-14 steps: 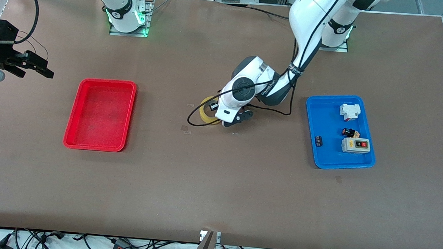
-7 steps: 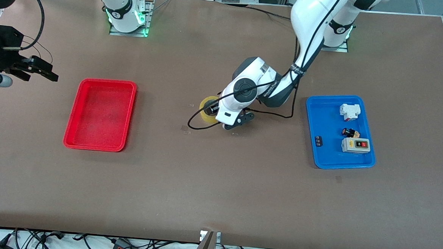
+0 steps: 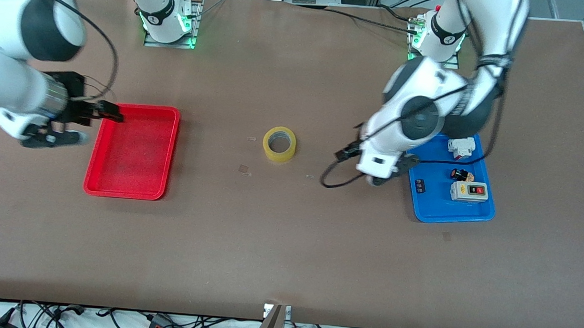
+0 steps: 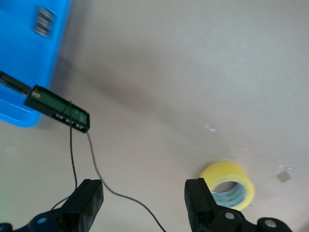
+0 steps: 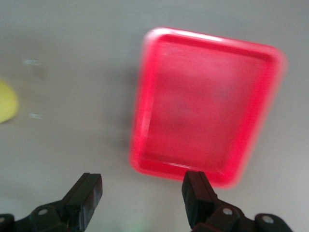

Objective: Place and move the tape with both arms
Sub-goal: 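Set the tape down and open the left gripper while the right gripper approaches, then grasp the tape roll with the right gripper while the left gripper withdraws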

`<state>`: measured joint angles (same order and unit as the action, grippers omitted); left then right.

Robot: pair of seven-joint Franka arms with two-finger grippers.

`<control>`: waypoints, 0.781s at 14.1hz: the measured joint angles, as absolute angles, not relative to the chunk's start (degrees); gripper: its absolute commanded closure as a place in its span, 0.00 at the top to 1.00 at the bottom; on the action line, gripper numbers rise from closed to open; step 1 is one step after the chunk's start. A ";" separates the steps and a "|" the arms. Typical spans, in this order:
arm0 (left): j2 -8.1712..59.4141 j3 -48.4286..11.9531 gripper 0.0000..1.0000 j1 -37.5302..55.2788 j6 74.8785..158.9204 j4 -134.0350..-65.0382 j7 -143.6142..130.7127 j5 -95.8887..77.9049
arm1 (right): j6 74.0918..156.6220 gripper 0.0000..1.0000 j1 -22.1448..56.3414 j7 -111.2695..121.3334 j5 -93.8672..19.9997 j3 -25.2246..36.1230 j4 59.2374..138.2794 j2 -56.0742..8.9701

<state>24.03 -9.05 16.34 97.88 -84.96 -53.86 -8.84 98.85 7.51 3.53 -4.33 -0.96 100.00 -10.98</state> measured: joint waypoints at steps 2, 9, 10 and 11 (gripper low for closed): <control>22.06 -8.99 1.00 11.98 93.21 -85.21 -47.23 -8.84 | 103.75 0.99 13.18 3.09 -5.65 -1.12 99.99 -14.44; 13.54 -8.96 1.00 2.89 85.88 -88.64 -26.18 -7.60 | 112.72 0.99 26.73 -12.24 -5.88 -1.30 95.16 -27.98; 11.30 -8.95 1.00 1.84 85.73 -90.18 -22.67 -6.97 | 113.78 0.99 28.49 -15.23 -5.89 -1.31 93.92 -30.00; 9.05 -8.93 1.00 0.71 85.57 -91.66 -19.15 -6.38 | 115.55 0.99 30.20 -18.21 -5.89 -1.32 93.02 -31.75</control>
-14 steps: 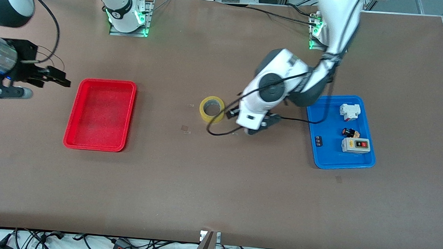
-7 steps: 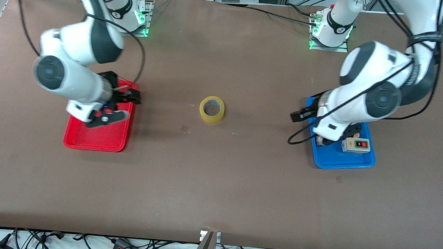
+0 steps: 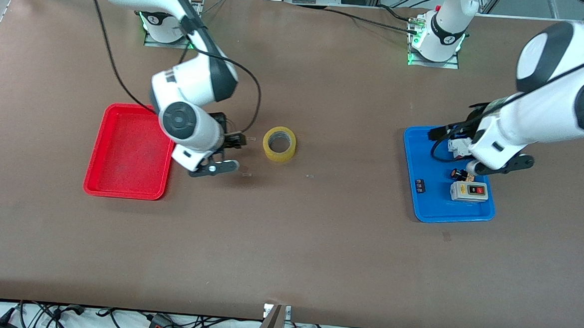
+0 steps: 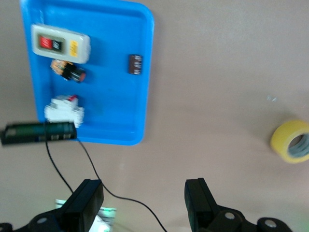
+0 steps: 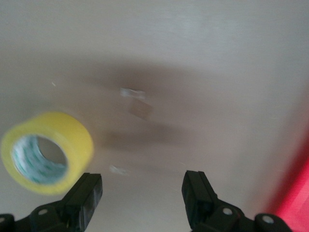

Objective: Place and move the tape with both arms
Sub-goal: 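Grasp the tape roll with the right gripper while the left gripper withdraws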

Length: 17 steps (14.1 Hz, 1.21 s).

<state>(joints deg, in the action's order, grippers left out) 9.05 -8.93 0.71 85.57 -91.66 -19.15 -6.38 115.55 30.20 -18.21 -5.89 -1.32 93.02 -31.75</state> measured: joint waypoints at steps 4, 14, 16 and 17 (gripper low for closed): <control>2.95 -8.81 1.00 -3.68 85.49 -94.91 -4.49 -2.87 | 120.97 0.99 34.70 -25.07 -6.61 -1.31 91.88 -35.62; -3.65 -2.84 1.00 -1.87 87.88 -94.89 1.77 -1.68 | 122.35 0.97 37.74 -26.31 -7.40 -1.31 92.23 -38.75; -3.92 -2.43 1.00 -1.15 87.40 -94.92 1.76 -1.68 | 122.38 0.83 37.77 -26.34 -7.41 -1.30 92.23 -39.11; -3.90 -2.42 1.00 -0.92 87.39 -95.02 1.74 -1.68 | 122.46 0.74 37.77 -26.35 -7.41 -1.30 92.24 -39.46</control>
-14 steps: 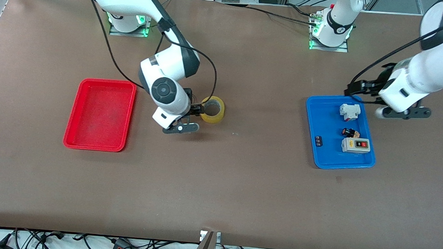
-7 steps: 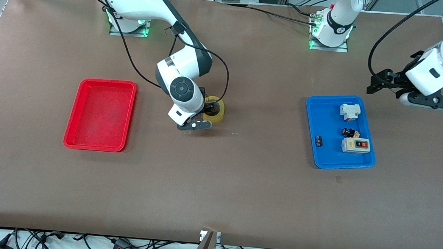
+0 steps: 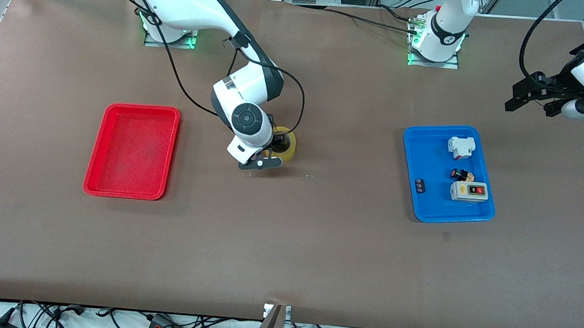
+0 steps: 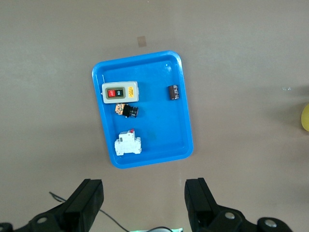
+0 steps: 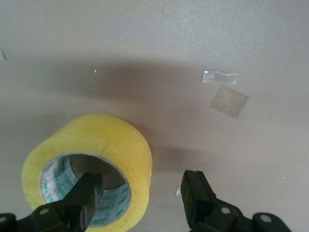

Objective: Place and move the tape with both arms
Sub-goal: 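Grasp the tape roll with the right gripper while the left gripper withdraws, then move the tape with the right gripper into the red tray and release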

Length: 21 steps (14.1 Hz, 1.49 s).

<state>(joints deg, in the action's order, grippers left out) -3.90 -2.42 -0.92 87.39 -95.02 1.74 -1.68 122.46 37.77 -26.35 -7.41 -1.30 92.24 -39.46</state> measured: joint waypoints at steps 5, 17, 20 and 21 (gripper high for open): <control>-3.87 -2.36 1.00 -0.77 87.39 -95.45 1.71 -1.68 | 122.60 0.32 37.78 -26.38 -7.42 -1.29 92.23 -40.11; -3.02 -1.68 1.00 -0.90 87.40 -95.67 1.68 -1.67 | 113.80 0.00 27.33 -23.35 -7.54 2.24 90.61 -31.63; -3.02 -1.71 1.00 -0.89 87.40 -95.70 1.68 -1.67 | 109.32 0.00 15.37 -14.21 -6.76 2.60 93.49 -28.01; -3.02 -1.71 1.00 -0.89 87.42 -95.69 1.68 -1.67 | 109.40 0.00 12.25 -11.73 -5.62 2.71 95.87 -27.26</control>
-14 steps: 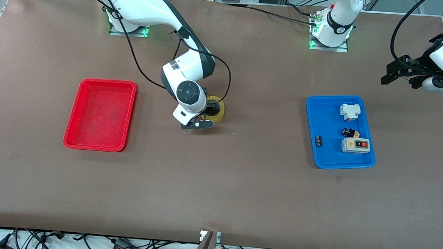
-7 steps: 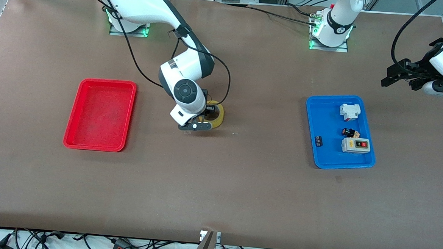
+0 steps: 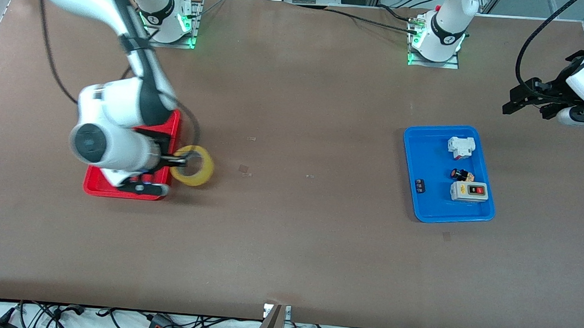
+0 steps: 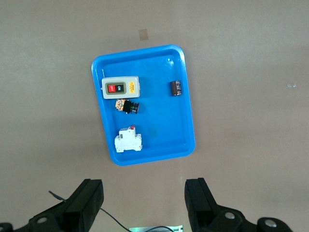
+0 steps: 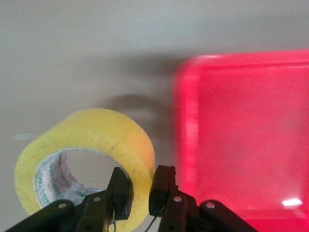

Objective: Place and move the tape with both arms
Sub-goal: 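Move the tape with the right gripper into the red tray and release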

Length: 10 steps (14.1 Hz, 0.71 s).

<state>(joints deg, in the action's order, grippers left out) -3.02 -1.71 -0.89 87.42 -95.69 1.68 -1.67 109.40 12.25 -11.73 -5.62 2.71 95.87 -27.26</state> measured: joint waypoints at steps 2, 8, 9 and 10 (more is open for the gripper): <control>-3.04 -1.71 1.00 -0.88 87.43 -95.65 1.68 -1.67 | 109.87 0.00 7.49 -7.67 -3.04 2.87 100.93 -25.96; -3.02 -1.77 1.00 -0.87 87.36 -95.65 1.68 -1.67 | 122.66 0.01 0.08 -1.14 0.63 3.00 118.94 -19.32; -3.02 -1.76 1.00 -0.88 87.34 -95.65 1.68 -1.67 | 124.22 0.01 -0.29 -0.81 0.68 2.99 120.57 -19.00; -3.02 -1.77 1.00 -0.88 87.33 -95.65 1.68 -1.67 | 125.05 0.01 -0.37 -0.78 0.73 2.99 121.45 -18.86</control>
